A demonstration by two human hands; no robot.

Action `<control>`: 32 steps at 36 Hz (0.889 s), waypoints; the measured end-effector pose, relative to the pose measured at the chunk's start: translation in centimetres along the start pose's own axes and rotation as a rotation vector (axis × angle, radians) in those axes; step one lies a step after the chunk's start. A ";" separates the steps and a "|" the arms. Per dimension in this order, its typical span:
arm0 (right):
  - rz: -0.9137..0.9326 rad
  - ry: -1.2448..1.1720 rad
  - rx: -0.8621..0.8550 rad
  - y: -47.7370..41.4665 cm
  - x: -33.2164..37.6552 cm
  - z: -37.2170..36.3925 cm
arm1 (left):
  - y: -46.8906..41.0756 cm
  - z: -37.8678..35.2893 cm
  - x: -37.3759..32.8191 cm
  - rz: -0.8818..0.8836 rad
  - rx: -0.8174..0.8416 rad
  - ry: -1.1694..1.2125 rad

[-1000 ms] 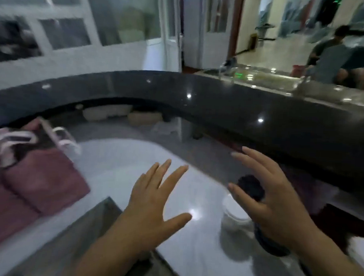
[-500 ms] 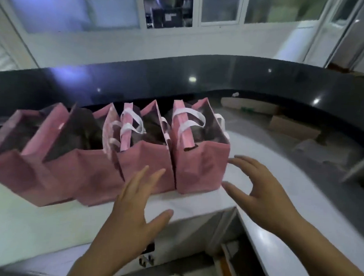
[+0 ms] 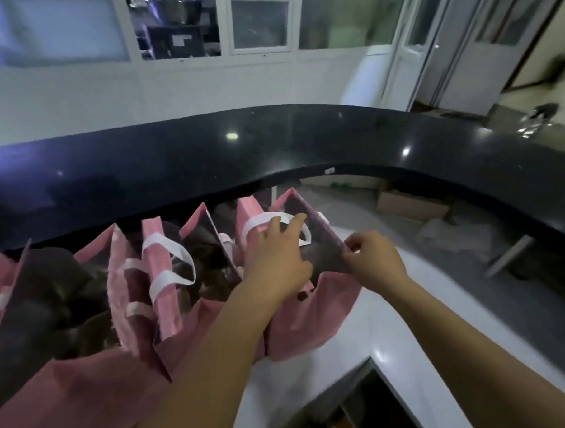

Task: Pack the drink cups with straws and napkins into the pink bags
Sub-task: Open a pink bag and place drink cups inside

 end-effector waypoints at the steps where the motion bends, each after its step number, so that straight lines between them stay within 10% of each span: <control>1: -0.023 -0.038 -0.018 0.3 -0.5 0.0 | -0.2 -0.5 0.0 0.003 -0.005 -0.008; 21: -0.426 -0.615 -0.605 17.9 -20.9 8.9 | 2.6 -10.6 -15.7 -0.192 0.153 0.842; 32: -0.550 -0.819 -0.763 26.2 -32.4 13.7 | 7.2 -17.4 -26.9 -0.279 0.333 0.883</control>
Point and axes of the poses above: each hand's wrist, its own y-axis away from the middle knuckle, its own z-axis out of the back of the hand, x = y × z, the point moved 1 cm from there along -y, towards the middle knuckle, and after that the axes turned 6 degrees about -z, right-handed, at the moved point
